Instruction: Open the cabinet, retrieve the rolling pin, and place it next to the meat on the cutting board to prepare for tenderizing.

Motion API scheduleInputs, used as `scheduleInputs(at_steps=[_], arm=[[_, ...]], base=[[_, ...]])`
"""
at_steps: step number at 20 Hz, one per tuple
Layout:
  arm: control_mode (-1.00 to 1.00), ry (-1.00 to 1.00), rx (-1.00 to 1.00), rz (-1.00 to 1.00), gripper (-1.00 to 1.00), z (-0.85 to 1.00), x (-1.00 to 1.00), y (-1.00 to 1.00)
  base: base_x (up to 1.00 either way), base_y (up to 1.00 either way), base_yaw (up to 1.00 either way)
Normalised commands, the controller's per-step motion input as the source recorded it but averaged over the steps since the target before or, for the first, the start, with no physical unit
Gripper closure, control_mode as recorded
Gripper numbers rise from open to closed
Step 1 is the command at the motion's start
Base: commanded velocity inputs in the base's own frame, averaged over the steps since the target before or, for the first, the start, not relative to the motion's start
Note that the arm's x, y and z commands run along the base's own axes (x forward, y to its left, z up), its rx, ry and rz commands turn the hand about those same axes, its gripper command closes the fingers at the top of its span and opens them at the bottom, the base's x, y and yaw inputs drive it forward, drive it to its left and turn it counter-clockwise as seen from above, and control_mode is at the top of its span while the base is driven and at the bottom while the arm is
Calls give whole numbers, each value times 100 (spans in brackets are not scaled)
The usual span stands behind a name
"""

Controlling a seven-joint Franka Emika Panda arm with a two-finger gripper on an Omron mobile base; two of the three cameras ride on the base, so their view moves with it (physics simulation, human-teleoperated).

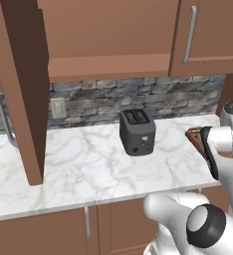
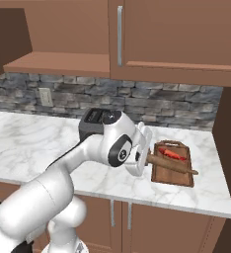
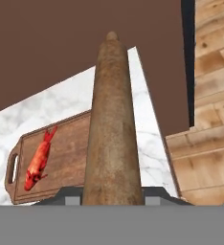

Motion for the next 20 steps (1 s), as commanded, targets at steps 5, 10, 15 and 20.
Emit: scheduleInputs(at_steps=[5, 10, 15, 20], arm=[[-100, 0, -2, 0, 100, -36, 42, -6], [-100, 0, 0, 0, 100, -28, 35, -18], [-100, 5, 0, 0, 100, -23, 33, -23], [-100, 5, 0, 0, 100, -19, 30, -21]], base=[[0, 0, 0], [0, 0, 0], [0, 0, 0], [0, 0, 0]])
